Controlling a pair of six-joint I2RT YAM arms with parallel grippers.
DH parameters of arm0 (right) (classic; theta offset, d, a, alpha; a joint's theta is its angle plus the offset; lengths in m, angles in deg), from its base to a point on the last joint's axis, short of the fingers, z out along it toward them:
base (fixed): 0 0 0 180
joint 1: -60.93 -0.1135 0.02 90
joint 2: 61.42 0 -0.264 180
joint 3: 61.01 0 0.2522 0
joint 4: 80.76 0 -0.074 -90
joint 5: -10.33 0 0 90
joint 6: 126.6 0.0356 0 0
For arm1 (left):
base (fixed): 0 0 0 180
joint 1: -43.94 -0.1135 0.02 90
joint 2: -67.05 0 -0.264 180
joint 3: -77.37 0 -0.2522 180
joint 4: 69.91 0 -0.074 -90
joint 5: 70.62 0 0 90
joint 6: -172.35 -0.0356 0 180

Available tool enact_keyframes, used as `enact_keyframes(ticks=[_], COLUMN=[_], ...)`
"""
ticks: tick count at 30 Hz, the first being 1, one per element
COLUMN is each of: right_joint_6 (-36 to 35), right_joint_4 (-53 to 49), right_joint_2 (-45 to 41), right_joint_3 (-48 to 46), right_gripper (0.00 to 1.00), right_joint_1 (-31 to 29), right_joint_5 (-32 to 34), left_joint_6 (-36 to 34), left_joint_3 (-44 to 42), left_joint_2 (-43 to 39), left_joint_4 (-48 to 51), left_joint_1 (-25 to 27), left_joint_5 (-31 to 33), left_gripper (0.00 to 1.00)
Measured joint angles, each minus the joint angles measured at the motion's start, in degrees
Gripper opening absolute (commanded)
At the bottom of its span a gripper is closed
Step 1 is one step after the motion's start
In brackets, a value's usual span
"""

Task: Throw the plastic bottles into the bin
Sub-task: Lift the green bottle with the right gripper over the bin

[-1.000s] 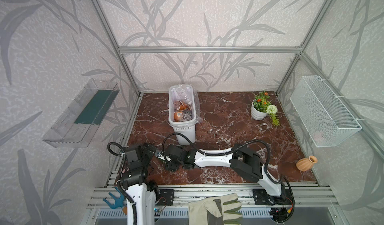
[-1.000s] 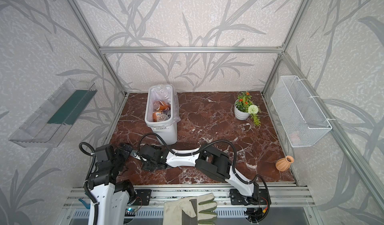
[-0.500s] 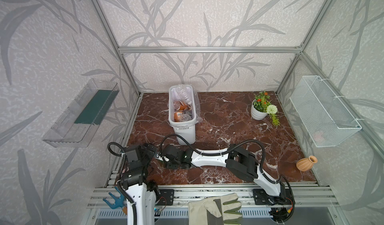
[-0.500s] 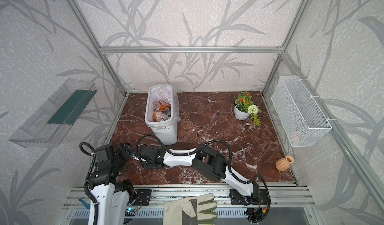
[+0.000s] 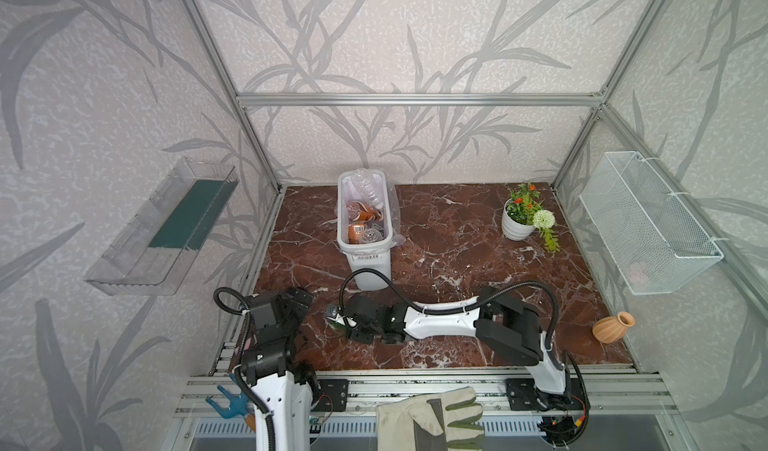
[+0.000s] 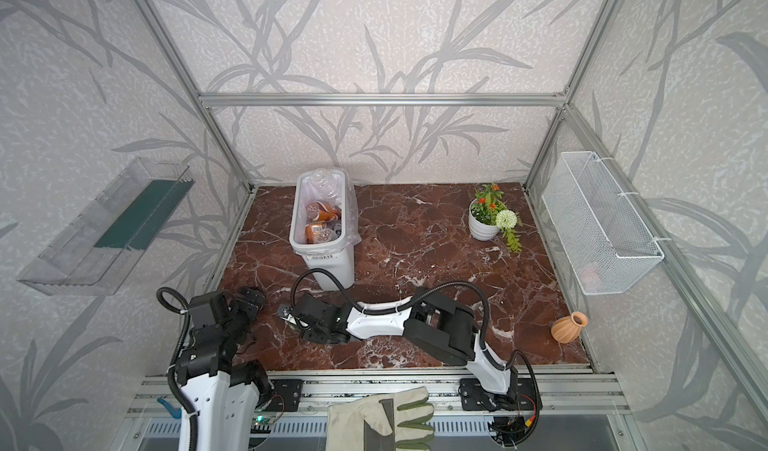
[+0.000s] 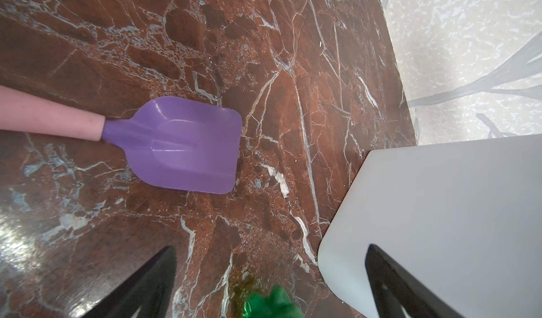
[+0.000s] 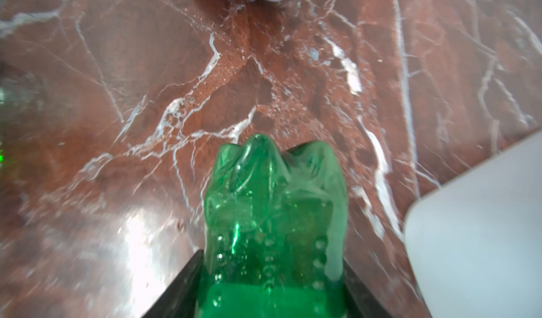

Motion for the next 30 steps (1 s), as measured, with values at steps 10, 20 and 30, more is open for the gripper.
enact_keyframes(ticks=[10, 20, 30], right_joint_6=[1.7, -1.7, -10.0], right_joint_4=[10.8, 17.6, 27.4], right_joint_2=[-20.7, -45.5, -60.9], right_joint_3=[-16.7, -27.7, -28.3], right_gripper=[0.57, 0.56, 0.57], right_joint_1=[0.2, 0.2, 0.3], right_joint_5=[0.4, 3.4, 3.8], left_joint_6=[0.0, 0.0, 0.2], left_joint_3=[0.0, 0.0, -0.2], left_joint_2=[-0.1, -0.2, -0.2], left_joint_4=[0.3, 0.3, 0.1], left_joint_1=[0.0, 0.0, 0.0], left_joint_5=[-0.6, -1.4, -1.9], left_gripper=[0.99, 0.99, 0.99])
